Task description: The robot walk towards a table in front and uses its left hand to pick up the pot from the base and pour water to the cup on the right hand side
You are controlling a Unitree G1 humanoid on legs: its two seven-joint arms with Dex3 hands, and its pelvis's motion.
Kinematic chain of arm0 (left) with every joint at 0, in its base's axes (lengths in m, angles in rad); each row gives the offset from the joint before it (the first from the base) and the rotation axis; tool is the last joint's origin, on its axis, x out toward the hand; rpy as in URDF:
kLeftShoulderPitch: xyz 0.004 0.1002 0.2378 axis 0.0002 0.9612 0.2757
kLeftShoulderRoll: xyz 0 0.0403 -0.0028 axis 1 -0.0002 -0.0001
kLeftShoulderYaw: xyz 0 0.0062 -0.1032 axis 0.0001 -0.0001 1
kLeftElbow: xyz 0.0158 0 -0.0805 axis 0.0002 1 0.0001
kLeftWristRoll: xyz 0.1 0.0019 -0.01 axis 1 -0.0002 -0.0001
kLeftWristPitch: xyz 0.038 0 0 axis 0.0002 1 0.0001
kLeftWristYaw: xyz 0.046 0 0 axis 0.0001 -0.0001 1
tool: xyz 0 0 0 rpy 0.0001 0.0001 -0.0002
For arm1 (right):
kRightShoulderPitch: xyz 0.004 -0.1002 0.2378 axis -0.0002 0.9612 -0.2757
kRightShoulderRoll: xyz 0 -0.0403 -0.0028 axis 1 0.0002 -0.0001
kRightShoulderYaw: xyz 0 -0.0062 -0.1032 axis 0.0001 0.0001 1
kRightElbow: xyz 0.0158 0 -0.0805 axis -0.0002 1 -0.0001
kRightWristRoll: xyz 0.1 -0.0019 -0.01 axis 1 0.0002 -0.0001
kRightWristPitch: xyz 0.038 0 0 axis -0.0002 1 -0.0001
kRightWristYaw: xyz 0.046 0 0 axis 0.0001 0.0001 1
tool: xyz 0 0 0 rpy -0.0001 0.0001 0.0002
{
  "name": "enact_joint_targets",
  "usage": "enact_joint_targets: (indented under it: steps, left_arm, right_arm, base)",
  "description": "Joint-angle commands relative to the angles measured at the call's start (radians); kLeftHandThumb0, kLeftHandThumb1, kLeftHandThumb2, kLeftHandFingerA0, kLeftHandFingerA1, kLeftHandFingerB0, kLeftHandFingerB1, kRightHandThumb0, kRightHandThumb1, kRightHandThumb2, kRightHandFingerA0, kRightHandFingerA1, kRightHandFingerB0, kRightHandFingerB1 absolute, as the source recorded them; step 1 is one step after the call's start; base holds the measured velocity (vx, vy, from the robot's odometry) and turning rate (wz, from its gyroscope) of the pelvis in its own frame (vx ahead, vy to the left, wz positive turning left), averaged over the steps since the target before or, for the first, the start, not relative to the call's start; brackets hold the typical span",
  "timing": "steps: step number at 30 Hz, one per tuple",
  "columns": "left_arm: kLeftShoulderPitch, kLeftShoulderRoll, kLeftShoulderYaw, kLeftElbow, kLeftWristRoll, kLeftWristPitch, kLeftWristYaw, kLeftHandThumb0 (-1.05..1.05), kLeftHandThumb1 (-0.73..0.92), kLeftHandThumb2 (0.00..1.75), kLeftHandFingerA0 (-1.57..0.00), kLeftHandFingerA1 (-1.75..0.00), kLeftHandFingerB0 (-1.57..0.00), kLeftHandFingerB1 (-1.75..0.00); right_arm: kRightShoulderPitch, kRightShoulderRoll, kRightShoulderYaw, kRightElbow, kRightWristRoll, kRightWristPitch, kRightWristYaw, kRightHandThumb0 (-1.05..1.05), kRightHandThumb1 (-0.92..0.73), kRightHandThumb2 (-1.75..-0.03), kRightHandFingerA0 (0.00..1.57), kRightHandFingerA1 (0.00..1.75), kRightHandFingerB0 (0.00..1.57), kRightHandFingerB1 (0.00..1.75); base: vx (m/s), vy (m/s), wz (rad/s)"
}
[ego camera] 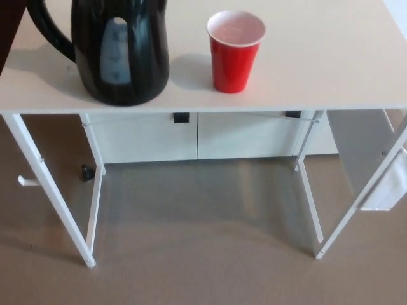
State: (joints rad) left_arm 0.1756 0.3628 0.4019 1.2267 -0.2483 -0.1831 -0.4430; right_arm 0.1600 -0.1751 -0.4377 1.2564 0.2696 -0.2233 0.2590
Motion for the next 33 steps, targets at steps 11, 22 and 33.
enact_joint_targets:
  steps: [11, 22, 33]
  left_arm:
    - [0.000, 0.009, -0.002, 0.000, 0.006, -0.008, 0.010, -0.35, 0.57, 0.57, -0.53, -0.46, -0.47, -0.36]
    - [0.001, 0.010, -0.004, -0.002, 0.003, -0.005, 0.013, -0.34, 0.54, 0.56, -0.54, -0.46, -0.49, -0.37]
    - [-0.017, 0.013, -0.018, -0.008, 0.011, -0.001, 0.024, -0.35, 0.60, 0.57, -0.54, -0.46, -0.50, -0.37]
  right_arm:
    - [-0.001, -0.012, 0.002, 0.001, -0.007, -0.006, -0.026, -0.40, -0.74, -0.61, 0.11, 0.43, 0.00, 0.22]
    - [0.003, -0.013, 0.017, -0.003, -0.022, -0.012, -0.033, -0.37, -0.75, -0.65, 0.11, 0.44, 0.00, 0.22]
    - [-0.012, -0.007, 0.005, -0.012, -0.009, -0.010, -0.020, -0.38, -0.77, -0.63, 0.06, 0.43, 0.00, 0.26]
  base:
    - [0.15, -0.067, -0.01]
    - [0.07, 0.128, -0.08]
    - [0.08, 0.167, 0.02]
